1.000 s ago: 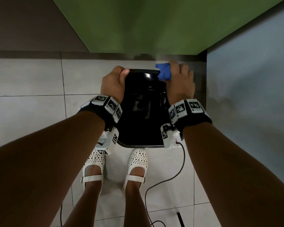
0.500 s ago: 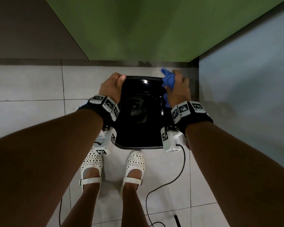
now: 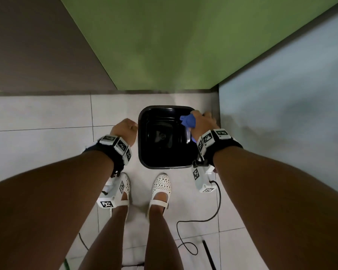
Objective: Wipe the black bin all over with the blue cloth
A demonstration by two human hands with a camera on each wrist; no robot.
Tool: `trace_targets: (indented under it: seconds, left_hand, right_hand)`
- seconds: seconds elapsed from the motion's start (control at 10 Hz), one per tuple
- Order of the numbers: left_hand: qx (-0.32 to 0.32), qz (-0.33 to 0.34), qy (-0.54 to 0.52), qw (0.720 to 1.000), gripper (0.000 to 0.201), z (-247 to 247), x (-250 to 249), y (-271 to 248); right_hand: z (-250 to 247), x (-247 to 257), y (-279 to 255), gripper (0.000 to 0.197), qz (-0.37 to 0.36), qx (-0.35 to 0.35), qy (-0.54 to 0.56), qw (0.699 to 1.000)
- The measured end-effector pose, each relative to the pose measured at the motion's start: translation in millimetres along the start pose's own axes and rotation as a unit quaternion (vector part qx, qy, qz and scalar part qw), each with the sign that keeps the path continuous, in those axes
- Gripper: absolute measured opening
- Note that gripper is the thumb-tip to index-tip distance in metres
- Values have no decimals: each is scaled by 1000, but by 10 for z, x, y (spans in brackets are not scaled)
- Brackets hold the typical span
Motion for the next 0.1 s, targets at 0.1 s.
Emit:
trace_targets:
  seconds: [0.1]
  left_hand:
    - [46, 3, 5, 999, 34, -69, -5, -405]
  right_hand:
    - [-161, 60, -216, 47, -6, 15, 55, 998]
Point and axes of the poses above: each hand's wrist, its own y-axis towards the middle knuckle, its own z-axis out of the palm, x = y × z, the point moved 9 cm from there along y, towards the middle knuckle, and after that the axes turned 6 degrees about -x, right-handed, at the moved point
